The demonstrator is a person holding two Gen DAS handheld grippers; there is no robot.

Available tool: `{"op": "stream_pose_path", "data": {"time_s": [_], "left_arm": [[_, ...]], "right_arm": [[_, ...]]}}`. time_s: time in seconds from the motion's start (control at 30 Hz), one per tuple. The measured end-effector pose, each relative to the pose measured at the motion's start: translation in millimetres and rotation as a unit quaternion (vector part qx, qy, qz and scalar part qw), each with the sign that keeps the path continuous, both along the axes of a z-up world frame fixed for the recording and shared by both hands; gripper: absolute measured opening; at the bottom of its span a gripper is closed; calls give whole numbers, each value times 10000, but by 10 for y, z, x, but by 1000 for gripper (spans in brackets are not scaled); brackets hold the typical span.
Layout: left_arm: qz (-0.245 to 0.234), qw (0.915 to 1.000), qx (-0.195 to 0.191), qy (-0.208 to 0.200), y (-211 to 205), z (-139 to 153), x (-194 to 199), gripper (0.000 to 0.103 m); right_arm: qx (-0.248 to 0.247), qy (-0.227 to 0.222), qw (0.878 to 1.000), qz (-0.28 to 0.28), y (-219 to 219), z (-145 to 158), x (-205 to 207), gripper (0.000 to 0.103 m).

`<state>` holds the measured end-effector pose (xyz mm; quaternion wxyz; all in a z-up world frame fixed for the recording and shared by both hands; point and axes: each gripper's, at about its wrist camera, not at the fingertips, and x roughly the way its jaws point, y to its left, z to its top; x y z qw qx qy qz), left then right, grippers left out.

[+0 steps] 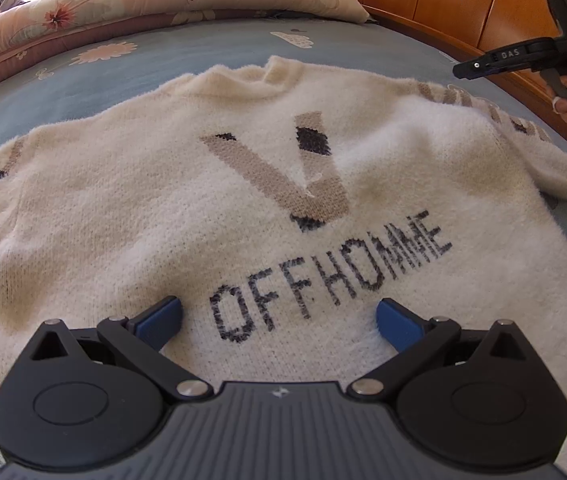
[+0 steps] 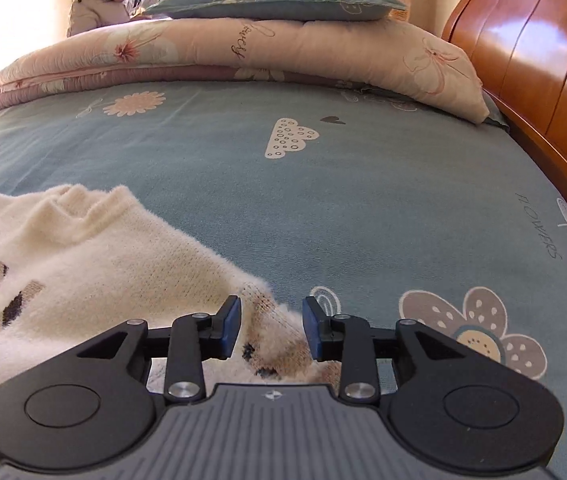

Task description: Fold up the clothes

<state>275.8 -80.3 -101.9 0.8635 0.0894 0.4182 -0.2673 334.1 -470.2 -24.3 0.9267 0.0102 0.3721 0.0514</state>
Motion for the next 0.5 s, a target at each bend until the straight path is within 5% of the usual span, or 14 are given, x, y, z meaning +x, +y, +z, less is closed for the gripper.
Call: {"op": "stream_pose_path", "data": {"time_s": [0.23, 0.5], "left_arm": [[65, 9999, 122, 74, -49, 13, 16, 102], [203, 9996, -47, -189, -22, -24, -67, 102]], "right_arm": [[672, 188, 9944, -790, -472, 214, -1239, 63], [2001, 248, 9594, -1974, -919, -339, -2393, 66]]}}
